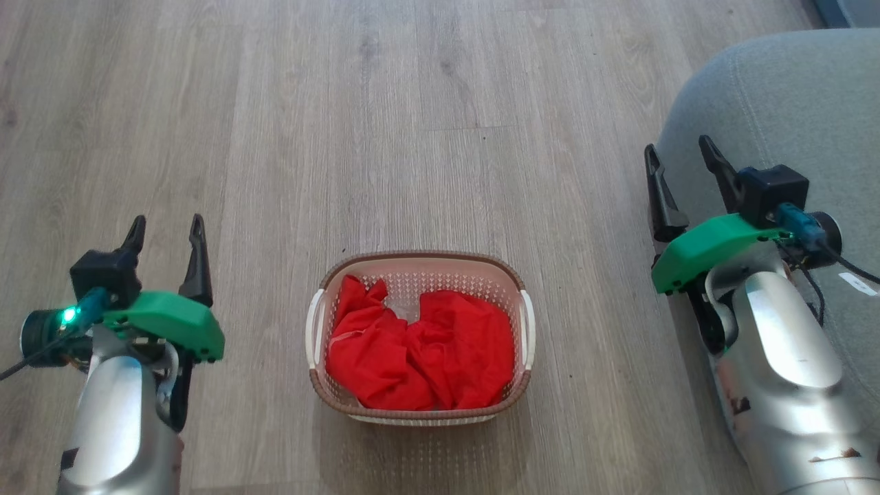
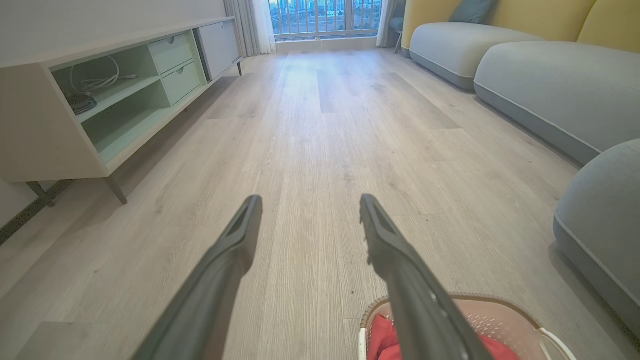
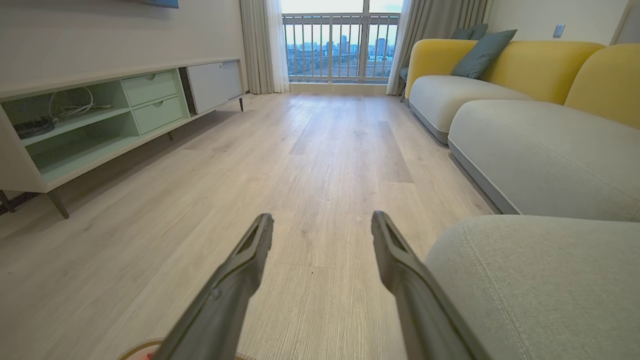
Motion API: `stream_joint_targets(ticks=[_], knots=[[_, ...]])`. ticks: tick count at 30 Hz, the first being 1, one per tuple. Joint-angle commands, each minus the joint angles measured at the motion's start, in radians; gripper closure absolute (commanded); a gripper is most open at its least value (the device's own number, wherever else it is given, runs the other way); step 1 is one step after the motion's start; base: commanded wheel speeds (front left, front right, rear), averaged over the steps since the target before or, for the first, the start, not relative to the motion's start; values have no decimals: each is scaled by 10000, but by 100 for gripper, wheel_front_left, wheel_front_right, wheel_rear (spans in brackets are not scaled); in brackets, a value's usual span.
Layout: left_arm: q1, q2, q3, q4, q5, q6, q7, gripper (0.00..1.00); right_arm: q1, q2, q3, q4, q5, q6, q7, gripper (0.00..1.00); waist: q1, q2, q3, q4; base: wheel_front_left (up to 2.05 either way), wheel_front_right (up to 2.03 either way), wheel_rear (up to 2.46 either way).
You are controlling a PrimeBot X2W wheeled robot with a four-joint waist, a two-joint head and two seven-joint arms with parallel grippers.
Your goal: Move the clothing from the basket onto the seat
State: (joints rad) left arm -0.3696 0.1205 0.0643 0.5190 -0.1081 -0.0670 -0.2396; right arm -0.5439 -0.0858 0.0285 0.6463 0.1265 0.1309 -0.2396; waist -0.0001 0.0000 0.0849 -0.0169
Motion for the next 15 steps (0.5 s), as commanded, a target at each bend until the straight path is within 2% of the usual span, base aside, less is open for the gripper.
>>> stream_joint_targets(ticks=[1,15], knots=[[-652,218,370,-334,436,46,-188,0,-552,95,197,-293,-399,-2,-188,0,1,0,10,0,0,0,0],[-566,45,674,-333,667,-103,-222,0,-592,156,72,-335,-569,-2,-222,0,1,0,181,-45,0,0,0]])
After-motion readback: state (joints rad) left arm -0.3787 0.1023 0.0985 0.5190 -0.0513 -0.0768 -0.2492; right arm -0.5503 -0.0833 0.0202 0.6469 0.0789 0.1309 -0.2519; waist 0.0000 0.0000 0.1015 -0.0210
